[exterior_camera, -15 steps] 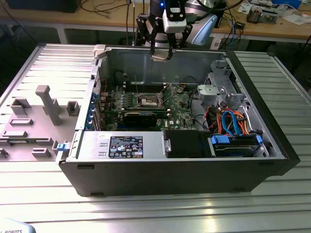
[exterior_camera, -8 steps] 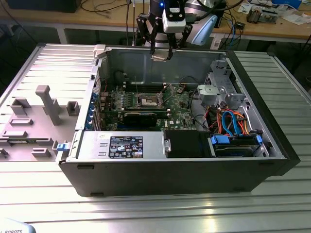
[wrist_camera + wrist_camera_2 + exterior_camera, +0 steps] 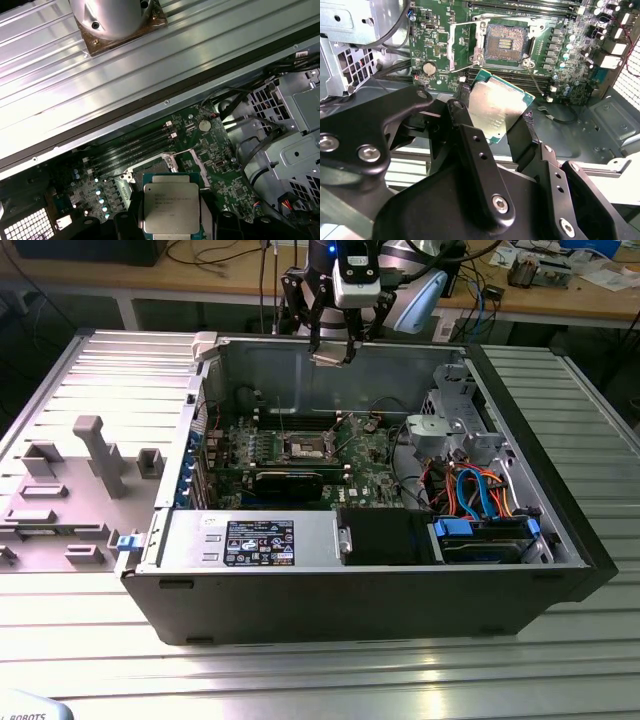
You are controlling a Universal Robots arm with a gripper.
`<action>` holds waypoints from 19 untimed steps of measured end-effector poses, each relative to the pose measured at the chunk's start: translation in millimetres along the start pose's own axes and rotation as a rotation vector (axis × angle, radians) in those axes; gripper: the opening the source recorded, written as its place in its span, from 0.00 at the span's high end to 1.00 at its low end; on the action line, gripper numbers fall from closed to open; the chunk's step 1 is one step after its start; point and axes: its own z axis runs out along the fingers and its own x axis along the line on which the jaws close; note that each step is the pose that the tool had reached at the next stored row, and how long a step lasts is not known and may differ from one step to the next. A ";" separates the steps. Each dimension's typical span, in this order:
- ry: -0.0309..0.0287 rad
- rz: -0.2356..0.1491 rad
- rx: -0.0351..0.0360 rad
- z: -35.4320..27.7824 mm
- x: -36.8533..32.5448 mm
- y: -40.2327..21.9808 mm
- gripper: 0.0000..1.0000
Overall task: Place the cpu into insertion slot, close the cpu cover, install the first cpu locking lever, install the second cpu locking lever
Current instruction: 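Place the cpu into insertion slot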
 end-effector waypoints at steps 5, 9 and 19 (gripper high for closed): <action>-0.0006 0.006 -0.0002 0.0 0.0 0.0 0.46; -0.0009 0.009 -0.0002 0.0 0.0 0.0 0.46; -0.0010 0.010 -0.0001 0.0 0.0 0.0 0.46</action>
